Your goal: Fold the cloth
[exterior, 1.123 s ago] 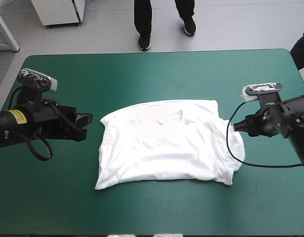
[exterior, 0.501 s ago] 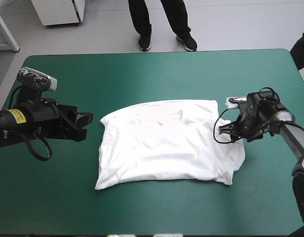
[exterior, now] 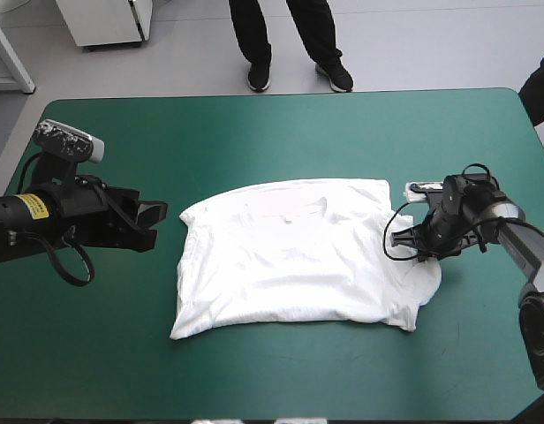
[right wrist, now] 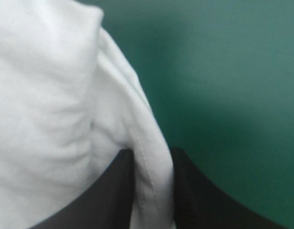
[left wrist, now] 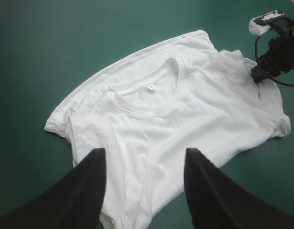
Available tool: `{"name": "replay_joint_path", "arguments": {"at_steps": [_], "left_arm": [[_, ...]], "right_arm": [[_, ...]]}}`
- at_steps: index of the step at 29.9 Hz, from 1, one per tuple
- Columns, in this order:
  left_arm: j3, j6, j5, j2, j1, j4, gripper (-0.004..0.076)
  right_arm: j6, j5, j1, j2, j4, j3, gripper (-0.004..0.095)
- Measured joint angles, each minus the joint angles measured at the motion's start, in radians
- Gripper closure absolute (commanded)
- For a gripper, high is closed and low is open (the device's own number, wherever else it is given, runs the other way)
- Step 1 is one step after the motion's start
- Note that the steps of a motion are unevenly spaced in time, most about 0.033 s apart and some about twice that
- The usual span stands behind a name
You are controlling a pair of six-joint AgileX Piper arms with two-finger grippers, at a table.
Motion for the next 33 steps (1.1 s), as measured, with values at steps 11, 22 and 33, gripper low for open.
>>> {"name": "replay_joint_path", "arguments": {"at_steps": [11,22,33], "left_arm": [[0.0,0.0,0.0,0.0,0.0,-0.001,0.0354],[0.0,0.0,0.0,0.0,0.0,-0.005,0.0354],[0.0,0.002,0.0,0.0,0.0,-0.008,0.0357]], "right_arm": [[-0.055,-0.021,-0.008,-0.035,0.132,0.014,0.0923],[-0.147,0.054,0.079,-0.077,0.334,-0.157,0.0923],[-0.154,-0.026,0.234,0.017,0.308,-0.16,0.0923]]}}
